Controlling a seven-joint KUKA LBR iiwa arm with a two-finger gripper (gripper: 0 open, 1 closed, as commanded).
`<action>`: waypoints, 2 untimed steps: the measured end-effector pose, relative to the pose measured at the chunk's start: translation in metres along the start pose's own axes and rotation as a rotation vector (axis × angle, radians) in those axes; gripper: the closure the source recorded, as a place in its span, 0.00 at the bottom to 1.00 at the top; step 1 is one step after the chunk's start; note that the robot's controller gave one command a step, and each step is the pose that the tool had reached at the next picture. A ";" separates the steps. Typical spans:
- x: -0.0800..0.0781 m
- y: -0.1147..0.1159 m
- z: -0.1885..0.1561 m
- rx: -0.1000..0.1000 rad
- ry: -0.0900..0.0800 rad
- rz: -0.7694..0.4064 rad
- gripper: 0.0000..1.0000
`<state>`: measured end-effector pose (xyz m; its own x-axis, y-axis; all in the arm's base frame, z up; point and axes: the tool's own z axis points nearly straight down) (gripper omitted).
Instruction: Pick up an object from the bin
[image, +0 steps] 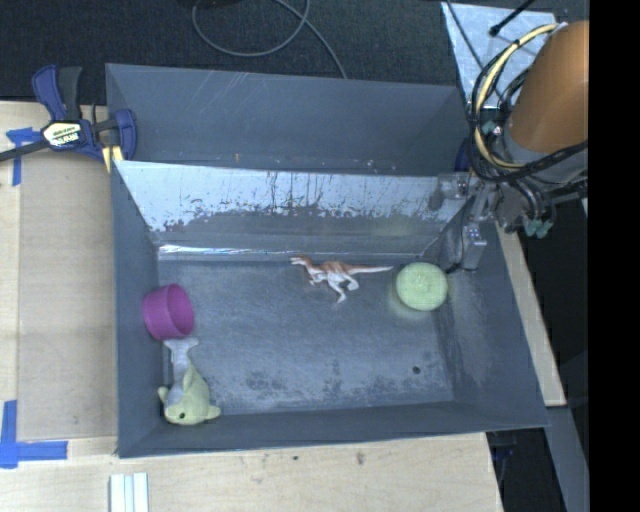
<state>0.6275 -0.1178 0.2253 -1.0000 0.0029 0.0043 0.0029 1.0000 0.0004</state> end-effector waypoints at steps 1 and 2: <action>-0.001 0.001 -0.006 0.001 -0.009 -0.002 0.00; -0.001 -0.018 0.079 0.002 -0.012 0.037 0.00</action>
Offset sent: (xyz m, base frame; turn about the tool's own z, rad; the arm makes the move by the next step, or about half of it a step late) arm -0.0035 -0.0330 -0.1553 0.0740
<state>0.6277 -0.1355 0.1467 -0.9992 0.0403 -0.0078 0.0403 0.9992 -0.0013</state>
